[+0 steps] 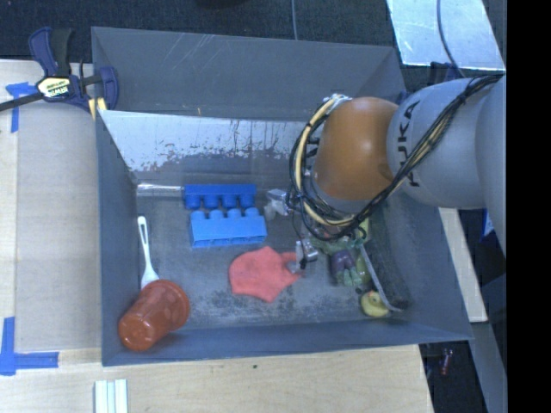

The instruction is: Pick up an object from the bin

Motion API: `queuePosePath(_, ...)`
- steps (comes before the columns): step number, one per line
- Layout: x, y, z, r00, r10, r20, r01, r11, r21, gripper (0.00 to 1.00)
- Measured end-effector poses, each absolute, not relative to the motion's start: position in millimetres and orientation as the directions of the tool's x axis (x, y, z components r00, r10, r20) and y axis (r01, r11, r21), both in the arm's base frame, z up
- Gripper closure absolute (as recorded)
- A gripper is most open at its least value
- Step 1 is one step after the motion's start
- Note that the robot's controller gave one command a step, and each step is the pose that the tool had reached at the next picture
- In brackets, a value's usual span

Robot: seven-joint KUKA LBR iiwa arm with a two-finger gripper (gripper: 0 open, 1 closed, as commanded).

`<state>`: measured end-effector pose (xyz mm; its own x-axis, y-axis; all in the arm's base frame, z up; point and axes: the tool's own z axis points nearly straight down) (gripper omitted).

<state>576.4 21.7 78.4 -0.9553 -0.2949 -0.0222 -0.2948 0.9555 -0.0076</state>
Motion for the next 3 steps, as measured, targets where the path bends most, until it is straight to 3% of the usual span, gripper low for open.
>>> queuePosePath(1,536.1,27.3,72.5,-0.940,-0.341,-0.013,-0.341,0.940,-0.006,1.00)
queuePosePath(2,536.1,27.3,72.5,-0.940,-0.342,-0.013,-0.342,0.940,-0.006,1.00)
queuePosePath(3,529.5,32.9,144.7,-0.932,-0.361,-0.010,-0.361,0.932,-0.005,1.00)
